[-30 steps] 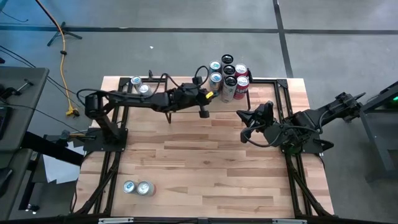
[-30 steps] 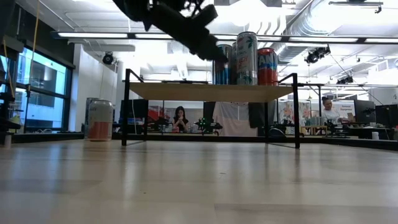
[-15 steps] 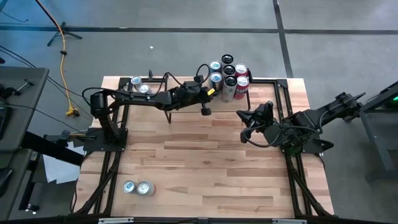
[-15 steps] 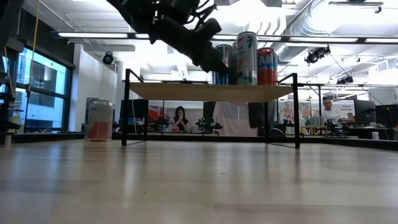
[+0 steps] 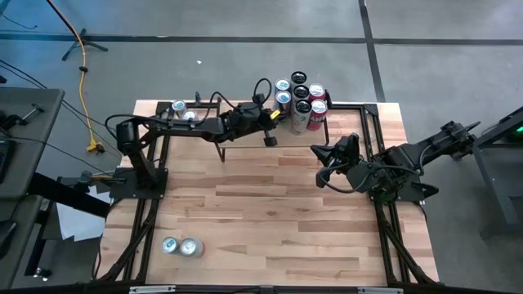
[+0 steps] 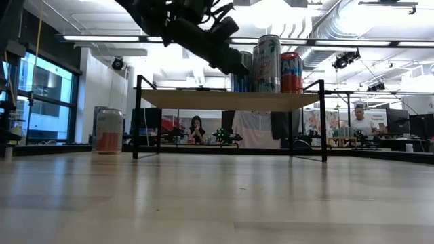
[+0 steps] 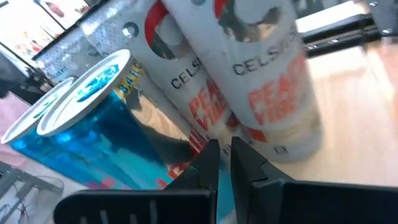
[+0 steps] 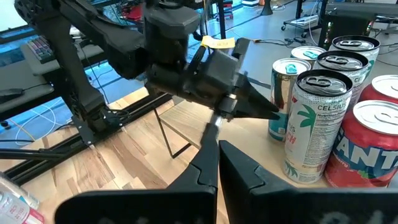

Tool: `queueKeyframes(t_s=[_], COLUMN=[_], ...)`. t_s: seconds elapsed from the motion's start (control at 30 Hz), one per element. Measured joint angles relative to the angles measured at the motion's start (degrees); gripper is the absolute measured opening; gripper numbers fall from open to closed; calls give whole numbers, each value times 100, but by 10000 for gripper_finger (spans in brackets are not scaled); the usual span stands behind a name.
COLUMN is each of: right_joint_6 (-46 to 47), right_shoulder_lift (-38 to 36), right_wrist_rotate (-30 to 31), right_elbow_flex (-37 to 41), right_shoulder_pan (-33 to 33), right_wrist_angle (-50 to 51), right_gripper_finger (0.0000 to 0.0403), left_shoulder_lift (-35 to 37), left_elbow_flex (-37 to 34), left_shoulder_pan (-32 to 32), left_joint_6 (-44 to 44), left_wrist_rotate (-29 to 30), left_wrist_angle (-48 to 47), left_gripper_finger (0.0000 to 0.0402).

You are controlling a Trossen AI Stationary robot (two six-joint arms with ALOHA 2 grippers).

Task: Place canned beverage on shelf
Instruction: Put the top right blue soda can on the shelf aligned with the blue soda can, then put the bottom blue soda can on the shelf aligned with the blue soda can

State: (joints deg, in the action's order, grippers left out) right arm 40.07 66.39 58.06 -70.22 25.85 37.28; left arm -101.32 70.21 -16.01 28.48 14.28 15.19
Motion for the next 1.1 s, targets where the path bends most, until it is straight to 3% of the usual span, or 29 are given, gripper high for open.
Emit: queueKeyframes(t_s=[0.1, 0.3, 0.5, 0.6, 0.7, 0.93, 1.1], right_joint_6=[-1, -8, -421, -839, -1176, -1464, -1464], right_shoulder_lift=[0, 2, 2, 2, 2, -13, -13], right_wrist_rotate=[0, 2, 3, 11, -101, -559, -614], right_elbow_flex=[0, 0, 0, 0, -1, 0, -1], right_shoulder_pan=[2, 2, 0, 0, 0, 0, 0], right_wrist_angle=[8, 22, 10, -17, -23, -265, -549], right_gripper_finger=[0, 0, 0, 0, 0, 0, 0], left_shoulder_lift=[322, 1511, 3174, 3923, 4545, 5334, 5341], left_elbow_flex=[4, -2, -1, -90, -326, -1035, -1136], left_shoulder_pan=[184, 681, 1182, 1651, 2309, 3763, 4012], left_joint_6=[-191, -999, -2585, -3052, -3285, -3226, -3033], left_wrist_rotate=[25, -131, -1487, -1617, -1158, 1148, 1631], left_wrist_angle=[-305, -1796, -3055, -3045, -2743, -2220, -2270], left_gripper_finger=[0, 0, 0, 0, 0, 0, 0])
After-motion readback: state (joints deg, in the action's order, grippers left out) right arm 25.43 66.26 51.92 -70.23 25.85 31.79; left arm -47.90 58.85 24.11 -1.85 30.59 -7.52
